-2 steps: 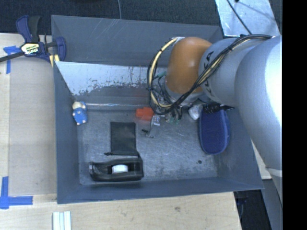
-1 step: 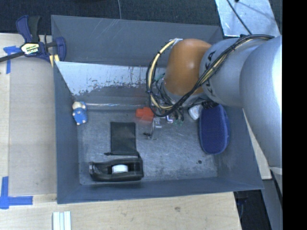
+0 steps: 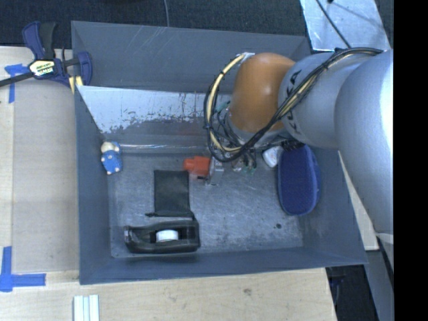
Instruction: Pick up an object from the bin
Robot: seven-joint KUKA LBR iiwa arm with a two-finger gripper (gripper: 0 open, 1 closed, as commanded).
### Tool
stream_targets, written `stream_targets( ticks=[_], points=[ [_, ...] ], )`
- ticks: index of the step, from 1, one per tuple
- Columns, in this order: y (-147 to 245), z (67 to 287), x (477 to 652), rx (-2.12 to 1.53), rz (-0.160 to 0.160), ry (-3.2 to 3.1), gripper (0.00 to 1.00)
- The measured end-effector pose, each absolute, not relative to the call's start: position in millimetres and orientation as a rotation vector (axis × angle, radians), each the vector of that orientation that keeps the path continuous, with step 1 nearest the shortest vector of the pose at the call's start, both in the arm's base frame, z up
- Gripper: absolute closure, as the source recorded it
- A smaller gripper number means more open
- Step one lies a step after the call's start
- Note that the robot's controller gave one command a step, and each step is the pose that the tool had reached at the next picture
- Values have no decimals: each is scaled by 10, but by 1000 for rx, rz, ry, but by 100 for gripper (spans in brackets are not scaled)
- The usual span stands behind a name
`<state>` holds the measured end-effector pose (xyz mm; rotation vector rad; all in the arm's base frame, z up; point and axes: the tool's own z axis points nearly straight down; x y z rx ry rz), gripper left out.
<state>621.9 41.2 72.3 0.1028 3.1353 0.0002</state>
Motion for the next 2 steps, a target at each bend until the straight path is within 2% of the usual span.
stream_targets(
  ticks=[1,2],
  points=[
    [409,1623,6251,102,2,3127,100],
    [407,1969,6271,101,1,3131,100]
  ],
)
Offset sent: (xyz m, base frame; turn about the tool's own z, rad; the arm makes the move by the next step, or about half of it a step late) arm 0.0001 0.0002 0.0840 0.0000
